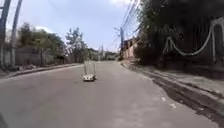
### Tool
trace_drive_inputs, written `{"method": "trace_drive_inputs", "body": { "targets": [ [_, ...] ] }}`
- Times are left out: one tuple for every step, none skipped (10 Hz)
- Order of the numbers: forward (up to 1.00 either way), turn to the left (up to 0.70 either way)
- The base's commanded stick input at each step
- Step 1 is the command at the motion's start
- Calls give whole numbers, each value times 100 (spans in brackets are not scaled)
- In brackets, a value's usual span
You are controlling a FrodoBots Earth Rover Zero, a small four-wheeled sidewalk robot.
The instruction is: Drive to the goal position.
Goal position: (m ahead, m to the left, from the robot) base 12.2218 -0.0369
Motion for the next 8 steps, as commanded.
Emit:
{"method": "trace_drive_inputs", "body": {
  "targets": [
    [100, 0],
    [100, -5],
    [100, -22],
    [100, -39],
    [100, -30],
    [100, 0],
    [100, 0],
    [100, 0]
  ]
}}
